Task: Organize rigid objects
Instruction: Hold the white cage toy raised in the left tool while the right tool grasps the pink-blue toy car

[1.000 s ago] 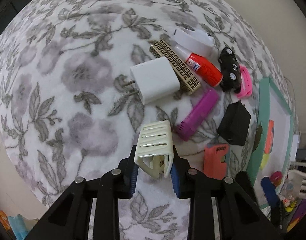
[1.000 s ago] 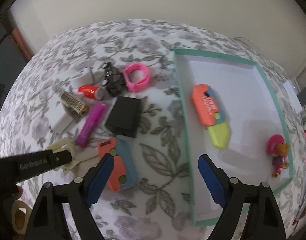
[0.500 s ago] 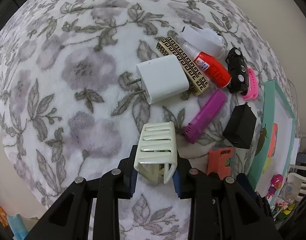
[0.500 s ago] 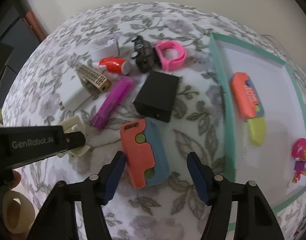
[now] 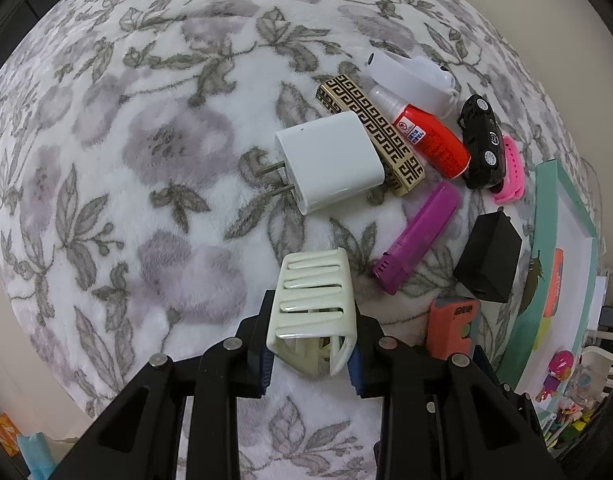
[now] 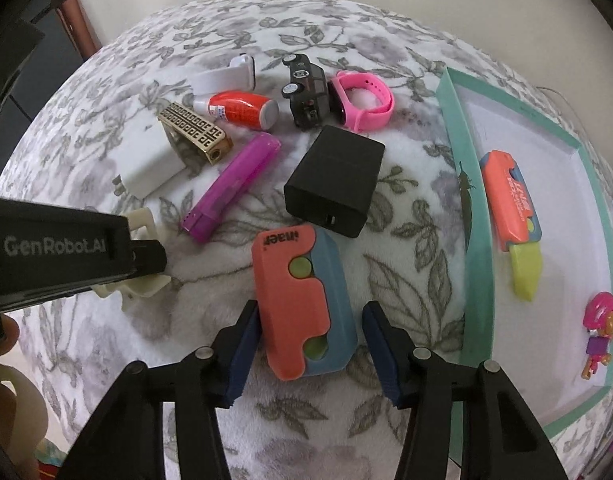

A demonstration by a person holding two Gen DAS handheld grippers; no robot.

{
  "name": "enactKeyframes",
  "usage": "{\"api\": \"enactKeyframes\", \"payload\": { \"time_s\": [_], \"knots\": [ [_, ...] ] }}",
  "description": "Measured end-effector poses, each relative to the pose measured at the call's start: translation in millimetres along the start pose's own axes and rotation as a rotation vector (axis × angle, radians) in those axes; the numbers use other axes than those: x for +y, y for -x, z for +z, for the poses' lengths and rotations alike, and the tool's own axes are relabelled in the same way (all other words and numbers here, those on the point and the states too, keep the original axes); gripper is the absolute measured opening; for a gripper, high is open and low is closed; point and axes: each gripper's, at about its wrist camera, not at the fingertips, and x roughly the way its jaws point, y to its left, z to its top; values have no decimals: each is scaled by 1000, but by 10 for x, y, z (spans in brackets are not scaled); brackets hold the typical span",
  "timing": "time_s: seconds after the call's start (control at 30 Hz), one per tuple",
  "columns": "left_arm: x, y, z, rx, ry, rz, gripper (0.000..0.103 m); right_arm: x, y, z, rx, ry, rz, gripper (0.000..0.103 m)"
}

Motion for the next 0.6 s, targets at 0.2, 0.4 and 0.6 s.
{"api": "enactKeyframes", "payload": {
  "time_s": [0.2,0.4,0.6],
  "knots": [
    [-66,4,-27,-9,-20,18,31,-27,6,-6,-5,4,4,53],
    [-135,35,-34,-19,-36,31,30,24,33,-3,-9,25,0,48],
    [-192,175,-16,-56,-39,28,30,-7,62,3,-11,4,14,47]
  ]
}}
